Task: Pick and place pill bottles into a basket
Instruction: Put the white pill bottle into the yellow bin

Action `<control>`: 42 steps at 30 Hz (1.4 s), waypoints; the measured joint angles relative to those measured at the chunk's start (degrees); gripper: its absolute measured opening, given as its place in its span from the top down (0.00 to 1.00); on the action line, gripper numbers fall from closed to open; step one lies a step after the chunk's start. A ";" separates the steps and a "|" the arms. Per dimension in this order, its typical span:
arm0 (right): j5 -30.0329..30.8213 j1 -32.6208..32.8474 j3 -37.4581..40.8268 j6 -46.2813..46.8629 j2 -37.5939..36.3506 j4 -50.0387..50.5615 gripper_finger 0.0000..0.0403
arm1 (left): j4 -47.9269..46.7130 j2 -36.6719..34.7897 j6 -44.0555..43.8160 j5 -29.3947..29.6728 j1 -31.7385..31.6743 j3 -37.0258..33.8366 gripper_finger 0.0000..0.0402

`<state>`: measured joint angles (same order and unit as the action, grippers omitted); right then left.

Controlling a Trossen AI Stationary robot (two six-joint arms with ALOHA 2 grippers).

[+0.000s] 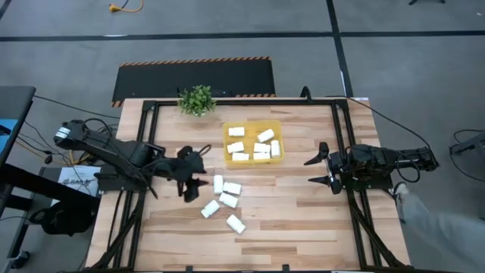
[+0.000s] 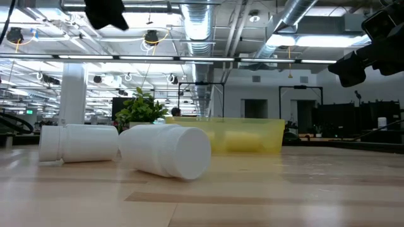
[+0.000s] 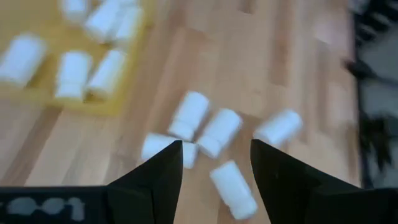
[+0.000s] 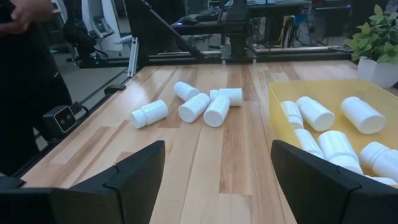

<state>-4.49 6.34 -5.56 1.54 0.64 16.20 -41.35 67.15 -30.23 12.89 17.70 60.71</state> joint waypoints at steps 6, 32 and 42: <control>-0.01 0.01 0.00 0.00 0.00 -0.01 0.29 | 0.68 2.34 2.94 6.97 -0.09 0.00 0.56; -0.01 0.01 0.00 0.00 -0.01 -0.01 0.29 | -11.47 4.34 -29.66 9.57 -3.81 -0.07 0.05; 0.02 -0.01 0.00 0.00 0.00 -0.01 0.29 | -11.69 4.23 -64.79 7.56 -7.70 -0.04 0.08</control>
<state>-4.47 6.33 -5.56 1.54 0.64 16.19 -53.04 71.37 -95.01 20.46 10.00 60.66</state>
